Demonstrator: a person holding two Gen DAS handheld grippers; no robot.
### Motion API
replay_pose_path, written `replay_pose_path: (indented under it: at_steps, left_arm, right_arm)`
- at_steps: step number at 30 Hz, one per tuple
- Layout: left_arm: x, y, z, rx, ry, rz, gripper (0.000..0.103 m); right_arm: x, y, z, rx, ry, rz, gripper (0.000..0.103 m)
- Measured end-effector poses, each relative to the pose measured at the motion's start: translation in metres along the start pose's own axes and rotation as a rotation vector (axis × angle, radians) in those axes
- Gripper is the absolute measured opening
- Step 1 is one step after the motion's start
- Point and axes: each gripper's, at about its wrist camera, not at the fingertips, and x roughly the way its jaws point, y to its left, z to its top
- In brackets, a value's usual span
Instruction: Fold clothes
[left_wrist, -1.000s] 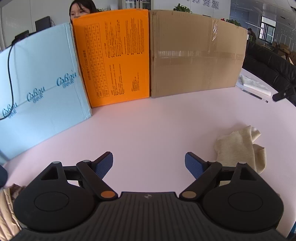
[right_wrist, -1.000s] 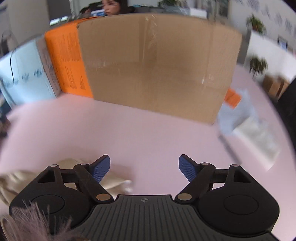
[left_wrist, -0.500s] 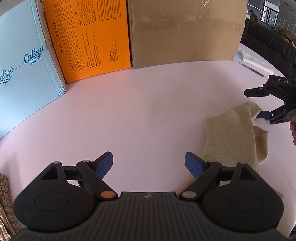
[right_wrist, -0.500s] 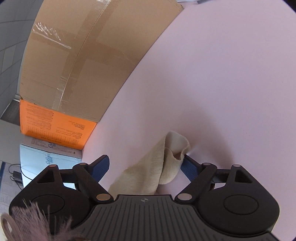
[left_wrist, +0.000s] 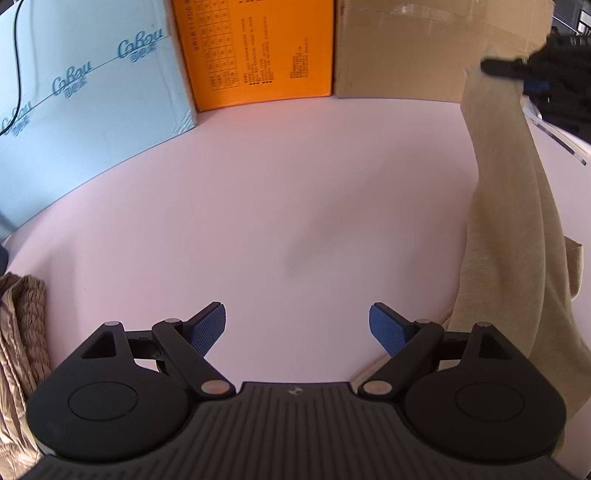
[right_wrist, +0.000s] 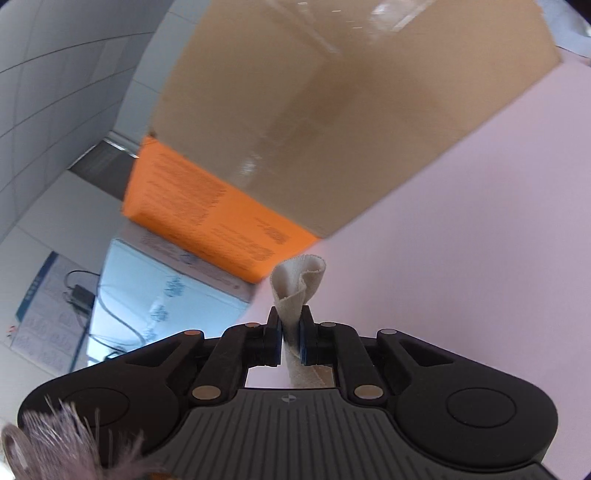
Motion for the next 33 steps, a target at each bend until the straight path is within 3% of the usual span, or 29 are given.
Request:
replay_pose_path:
  at_steps: [3,6,10,12,15,16,17,18,22,26,29,33]
  left_arm:
    - [-0.01,0.02,-0.009,-0.07,0.001,0.023,0.084]
    - [-0.022,0.036,-0.018,-0.115,-0.008,0.046,0.084]
    - [-0.028,0.045,-0.032,-0.135,0.005,0.033,0.084]
    - [-0.027,0.044,-0.039,-0.119,0.018,0.012,0.084]
    - [-0.024,0.039,-0.046,-0.107,0.033,-0.008,0.084]
    - [-0.025,0.038,-0.047,-0.112,0.025,-0.027,0.084]
    - [-0.026,0.037,-0.045,-0.116,0.014,-0.049,0.084]
    - [-0.027,0.035,-0.043,-0.12,0.0,-0.073,0.084]
    - [-0.028,0.023,-0.016,-0.101,-0.108,-0.145,0.087]
    - [0.001,0.002,0.022,-0.088,-0.117,-0.207,0.087]
    - [0.033,-0.01,0.044,-0.14,-0.054,-0.213,0.089]
    - [0.058,-0.012,0.056,-0.239,0.003,-0.21,0.089]
  right_arm:
    - [0.024,0.052,0.003,-0.017,-0.005,0.188,0.008]
    - [0.022,0.103,0.016,-0.042,-0.065,0.402,0.007]
    - [-0.001,0.125,0.027,-0.108,-0.113,0.482,0.007]
    - [-0.014,0.115,0.022,-0.178,-0.133,0.406,0.007]
    - [-0.02,0.094,0.009,-0.319,-0.024,0.154,0.011]
    - [-0.014,0.088,0.002,-0.353,0.043,0.072,0.018]
    - [-0.006,0.078,-0.01,-0.396,0.098,-0.006,0.031]
    - [-0.004,0.069,-0.019,-0.415,0.118,-0.046,0.035]
    - [-0.014,0.01,-0.046,-0.254,0.108,-0.126,0.048]
    - [-0.031,-0.036,-0.079,-0.133,0.103,-0.118,0.055]
    - [-0.056,-0.051,-0.111,-0.15,0.133,-0.118,0.071]
    - [-0.051,-0.057,-0.165,-0.298,0.29,-0.224,0.073]
